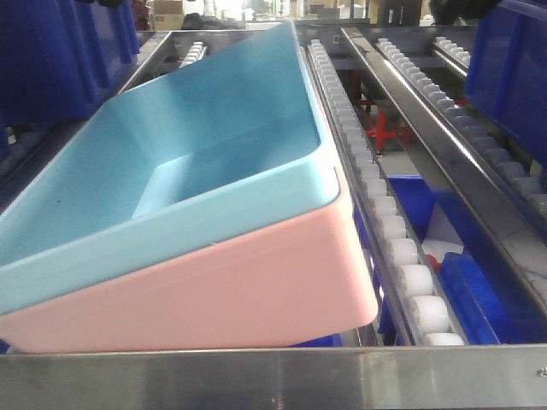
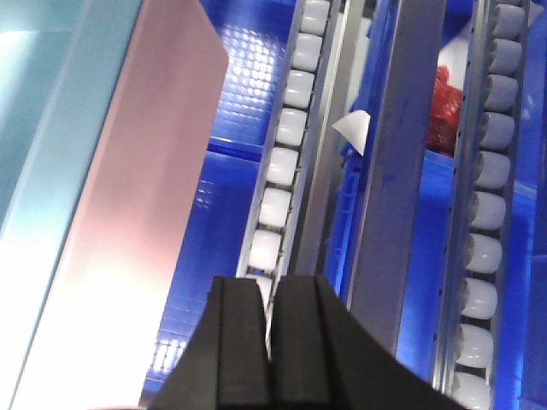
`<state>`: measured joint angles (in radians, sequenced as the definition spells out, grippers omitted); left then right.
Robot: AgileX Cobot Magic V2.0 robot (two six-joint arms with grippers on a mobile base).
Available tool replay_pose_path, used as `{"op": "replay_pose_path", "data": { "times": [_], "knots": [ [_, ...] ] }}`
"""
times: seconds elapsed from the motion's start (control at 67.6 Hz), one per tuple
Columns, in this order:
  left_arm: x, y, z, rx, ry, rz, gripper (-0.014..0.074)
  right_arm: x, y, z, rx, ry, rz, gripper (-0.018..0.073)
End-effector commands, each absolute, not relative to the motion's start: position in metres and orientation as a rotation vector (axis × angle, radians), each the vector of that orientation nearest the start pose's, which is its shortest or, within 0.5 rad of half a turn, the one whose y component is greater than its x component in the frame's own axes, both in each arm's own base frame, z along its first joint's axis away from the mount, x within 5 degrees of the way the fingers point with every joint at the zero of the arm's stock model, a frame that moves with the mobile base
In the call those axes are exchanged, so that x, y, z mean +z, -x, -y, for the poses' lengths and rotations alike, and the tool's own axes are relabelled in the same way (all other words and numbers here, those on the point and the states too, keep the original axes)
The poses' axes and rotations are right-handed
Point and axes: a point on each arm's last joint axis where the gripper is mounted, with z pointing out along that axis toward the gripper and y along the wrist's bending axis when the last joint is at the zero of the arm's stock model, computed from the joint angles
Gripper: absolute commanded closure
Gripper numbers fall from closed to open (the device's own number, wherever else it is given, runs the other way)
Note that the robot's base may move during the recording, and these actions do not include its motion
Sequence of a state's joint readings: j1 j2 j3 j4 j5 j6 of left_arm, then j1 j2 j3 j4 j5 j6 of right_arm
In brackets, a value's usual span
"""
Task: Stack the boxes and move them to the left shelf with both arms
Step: 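Raise both open grippers up and away from the bins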
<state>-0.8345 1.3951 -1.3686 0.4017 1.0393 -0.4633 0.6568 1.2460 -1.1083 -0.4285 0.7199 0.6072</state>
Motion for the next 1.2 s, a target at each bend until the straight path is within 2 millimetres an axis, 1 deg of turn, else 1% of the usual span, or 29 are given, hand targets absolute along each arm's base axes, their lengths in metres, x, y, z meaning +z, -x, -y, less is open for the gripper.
{"op": "replay_pose_path", "data": {
  "times": [0.0, 0.163, 0.207, 0.266, 0.34, 0.4, 0.503, 0.562, 0.592, 0.681, 0.755, 1.036, 1.184],
  "knots": [
    [0.387, -0.195, 0.181, -0.16, -0.579, -2.22, 0.0598, 0.373, -0.212, -0.134, 0.23, 0.327, -2.093, 0.0494],
    [0.361, -0.165, 0.163, -0.307, -0.655, -2.071, 0.0598, 0.357, -0.189, -0.121, 0.292, 0.363, -2.03, 0.0494],
    [0.349, -0.157, 0.157, -0.341, -0.674, -2.039, 0.0598, 0.352, -0.183, -0.118, 0.309, 0.375, -2.009, 0.0494],
    [0.34, -0.148, 0.151, -0.396, -0.688, -1.98, 0.0598, 0.342, -0.175, -0.114, 0.328, 0.395, -1.986, 0.0494],
    [0.325, -0.135, 0.141, -0.449, -0.713, -1.911, 0.0598, 0.336, -0.165, -0.109, 0.354, 0.421, -1.936, 0.0494],
    [0.316, -0.127, 0.136, -0.488, -0.726, -1.862, 0.0598, 0.326, -0.157, -0.106, 0.372, 0.448, -1.904, 0.0494],
    [0.297, -0.114, 0.126, -0.536, -0.746, -1.817, 0.0598, 0.315, -0.144, -0.1, 0.405, 0.496, -1.827, 0.0494],
    [0.29, -0.11, 0.123, -0.542, -0.769, -1.784, 0.0598, 0.306, -0.137, -0.098, 0.424, 0.52, -1.801, 0.0494],
    [0.287, -0.107, 0.121, -0.545, -0.783, -1.764, 0.0598, 0.304, -0.134, -0.097, 0.438, 0.526, -1.78, 0.0494],
    [0.281, -0.103, 0.121, -0.544, -0.833, -1.703, 0.0598, 0.298, -0.127, -0.094, 0.467, 0.536, -1.749, 0.0494],
    [0.279, -0.102, 0.121, -0.547, -0.854, -1.678, 0.0599, 0.296, -0.125, -0.094, 0.473, 0.539, -1.745, 0.0494],
    [0.278, -0.103, 0.122, -0.544, -0.856, -1.683, 0.0599, 0.296, -0.125, -0.094, 0.47, 0.538, -1.748, 0.0494],
    [0.275, -0.105, 0.124, -0.538, -0.866, -1.703, 0.0599, 0.296, -0.125, -0.094, 0.47, 0.538, -1.748, 0.0494]
  ]
}}
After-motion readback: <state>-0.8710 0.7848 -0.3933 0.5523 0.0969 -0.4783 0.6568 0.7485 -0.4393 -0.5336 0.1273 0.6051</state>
